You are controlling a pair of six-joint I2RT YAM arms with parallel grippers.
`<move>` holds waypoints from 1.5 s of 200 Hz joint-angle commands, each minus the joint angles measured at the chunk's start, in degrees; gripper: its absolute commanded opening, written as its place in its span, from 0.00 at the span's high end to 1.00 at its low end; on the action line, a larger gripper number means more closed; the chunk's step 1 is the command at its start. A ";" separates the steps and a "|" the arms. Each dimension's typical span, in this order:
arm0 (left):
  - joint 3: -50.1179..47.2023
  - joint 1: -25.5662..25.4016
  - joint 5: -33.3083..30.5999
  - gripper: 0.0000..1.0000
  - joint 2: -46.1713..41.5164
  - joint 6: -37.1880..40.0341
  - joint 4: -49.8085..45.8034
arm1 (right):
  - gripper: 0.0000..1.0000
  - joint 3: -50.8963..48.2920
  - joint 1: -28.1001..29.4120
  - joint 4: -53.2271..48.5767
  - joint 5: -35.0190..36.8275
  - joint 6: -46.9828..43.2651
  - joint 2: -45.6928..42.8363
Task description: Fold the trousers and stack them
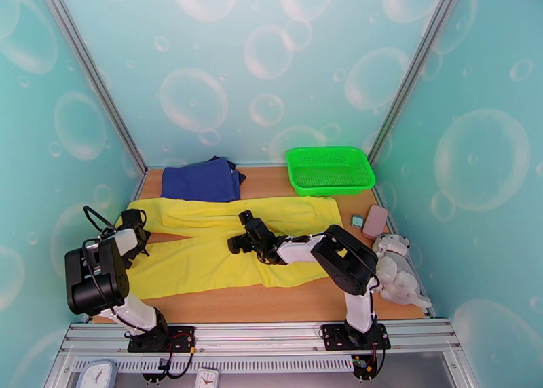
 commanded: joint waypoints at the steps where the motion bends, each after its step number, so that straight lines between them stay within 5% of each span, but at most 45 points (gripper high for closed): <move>1: 1.78 1.42 -6.11 0.01 -0.87 -1.42 -1.62 | 0.02 -2.58 -0.57 -5.03 -0.50 -0.60 -0.70; 51: 6.12 3.14 -7.12 0.01 -6.67 -4.40 -4.35 | 0.02 -2.59 -0.58 -5.01 -1.42 -1.03 -0.80; 96: 0.43 -4.64 4.78 0.01 -14.70 5.43 2.41 | 0.02 -2.72 -0.53 -3.33 -1.57 -1.23 -1.16; 126: -1.07 -7.10 12.05 0.01 -8.86 6.81 3.25 | 0.02 -2.79 -0.36 -3.33 -1.99 -1.23 -1.50; 216: 1.82 -5.83 -11.31 0.01 2.65 -0.12 -5.09 | 0.02 -2.55 0.89 -3.51 -2.53 -2.34 -1.79; 261: 3.43 -2.90 -14.32 0.01 3.06 -0.84 -4.33 | 0.02 -0.88 3.52 -3.32 -5.93 -4.53 -0.41; 300: -0.71 -4.67 -14.11 0.01 -6.86 1.16 -0.52 | 0.02 -0.05 4.85 -3.39 -9.31 -5.12 -0.34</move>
